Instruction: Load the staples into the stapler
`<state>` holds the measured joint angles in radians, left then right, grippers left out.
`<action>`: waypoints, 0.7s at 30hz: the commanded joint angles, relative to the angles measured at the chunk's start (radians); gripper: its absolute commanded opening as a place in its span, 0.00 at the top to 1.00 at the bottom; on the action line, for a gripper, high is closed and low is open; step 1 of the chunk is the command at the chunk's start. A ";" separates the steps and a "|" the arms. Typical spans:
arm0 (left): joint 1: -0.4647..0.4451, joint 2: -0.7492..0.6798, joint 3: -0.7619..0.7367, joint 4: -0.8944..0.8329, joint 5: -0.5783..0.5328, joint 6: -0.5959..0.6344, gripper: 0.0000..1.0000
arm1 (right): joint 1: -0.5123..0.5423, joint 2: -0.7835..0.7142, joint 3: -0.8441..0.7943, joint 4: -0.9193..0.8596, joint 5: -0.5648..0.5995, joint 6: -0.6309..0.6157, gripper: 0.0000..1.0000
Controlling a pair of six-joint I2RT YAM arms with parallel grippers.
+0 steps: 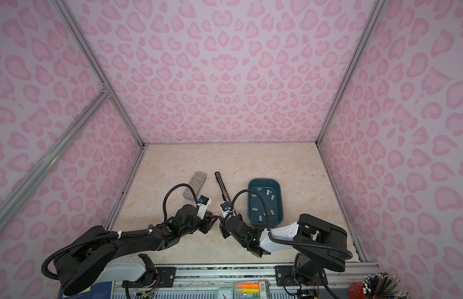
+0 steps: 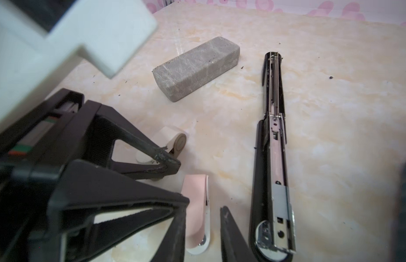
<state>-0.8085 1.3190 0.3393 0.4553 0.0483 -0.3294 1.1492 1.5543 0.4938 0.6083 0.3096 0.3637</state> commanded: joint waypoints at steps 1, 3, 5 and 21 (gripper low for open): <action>-0.003 0.015 -0.002 0.043 0.006 0.001 0.60 | -0.002 0.027 0.013 -0.003 -0.010 0.008 0.73; -0.004 0.021 -0.002 0.048 0.007 0.001 0.60 | -0.002 0.043 0.020 -0.003 -0.013 0.010 0.73; -0.008 0.025 -0.002 0.051 0.008 0.001 0.60 | -0.002 0.058 0.026 -0.006 -0.014 0.011 0.73; -0.012 0.021 -0.012 0.062 0.016 0.007 0.62 | -0.002 0.126 0.006 0.013 -0.015 0.059 0.76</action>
<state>-0.8181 1.3441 0.3305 0.4709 0.0315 -0.3290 1.1465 1.6638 0.5102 0.6552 0.2955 0.4095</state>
